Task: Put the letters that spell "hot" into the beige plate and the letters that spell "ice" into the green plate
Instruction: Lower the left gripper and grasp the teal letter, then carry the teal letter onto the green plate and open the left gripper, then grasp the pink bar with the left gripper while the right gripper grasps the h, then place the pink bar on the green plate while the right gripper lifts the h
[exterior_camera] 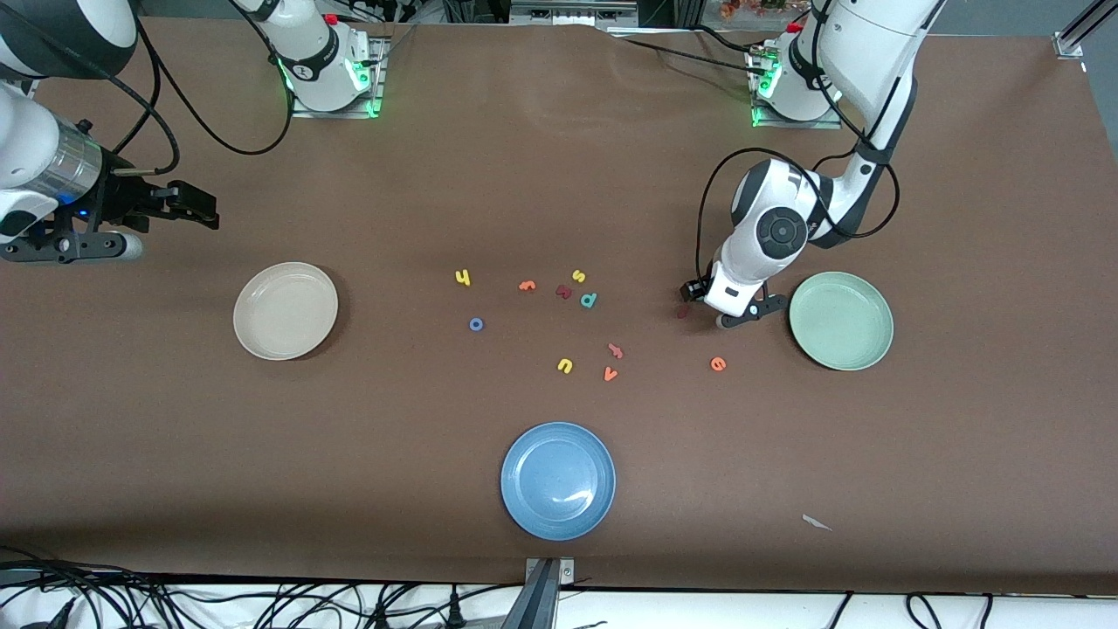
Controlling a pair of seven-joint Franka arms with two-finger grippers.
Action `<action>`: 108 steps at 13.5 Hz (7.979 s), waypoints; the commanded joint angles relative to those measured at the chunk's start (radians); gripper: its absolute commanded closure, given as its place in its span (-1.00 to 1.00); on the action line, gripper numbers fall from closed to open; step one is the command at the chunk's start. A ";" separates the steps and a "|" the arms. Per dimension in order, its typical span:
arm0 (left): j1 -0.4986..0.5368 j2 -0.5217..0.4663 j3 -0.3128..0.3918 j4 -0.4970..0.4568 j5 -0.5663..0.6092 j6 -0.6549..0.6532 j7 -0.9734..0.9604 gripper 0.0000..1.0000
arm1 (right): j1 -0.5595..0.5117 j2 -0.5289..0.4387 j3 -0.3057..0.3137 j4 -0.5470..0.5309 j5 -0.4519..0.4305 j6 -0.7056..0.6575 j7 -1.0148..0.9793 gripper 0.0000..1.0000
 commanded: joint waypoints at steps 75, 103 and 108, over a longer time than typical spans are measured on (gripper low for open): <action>0.203 0.113 -0.272 0.184 0.372 -0.059 -0.295 -0.02 | 0.128 0.221 0.309 -0.378 0.023 0.681 0.398 -1.00; 0.283 0.049 -0.280 0.268 0.355 -0.322 -0.168 1.00 | 0.163 0.465 0.364 -0.459 -0.266 1.037 0.495 -0.35; 0.435 -0.057 -0.287 0.277 0.255 -0.508 0.151 1.00 | 0.163 0.465 0.364 -0.459 -0.280 1.037 0.495 0.11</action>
